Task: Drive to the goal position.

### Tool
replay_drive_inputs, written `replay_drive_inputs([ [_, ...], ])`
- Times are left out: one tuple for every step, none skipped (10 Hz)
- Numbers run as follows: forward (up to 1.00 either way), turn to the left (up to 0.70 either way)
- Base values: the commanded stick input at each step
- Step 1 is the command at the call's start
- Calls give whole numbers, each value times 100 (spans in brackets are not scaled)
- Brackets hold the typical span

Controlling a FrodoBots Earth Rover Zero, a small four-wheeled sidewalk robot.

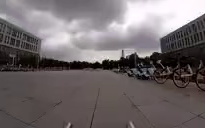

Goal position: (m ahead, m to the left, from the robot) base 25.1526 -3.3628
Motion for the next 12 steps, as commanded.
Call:
replay_drive_inputs([
  [50,-6],
  [50,1],
  [50,1],
  [50,1],
  [50,1],
  [50,1],
  [50,1],
  [50,1],
  [50,1],
  [50,1],
  [50,1],
  [50,1],
])
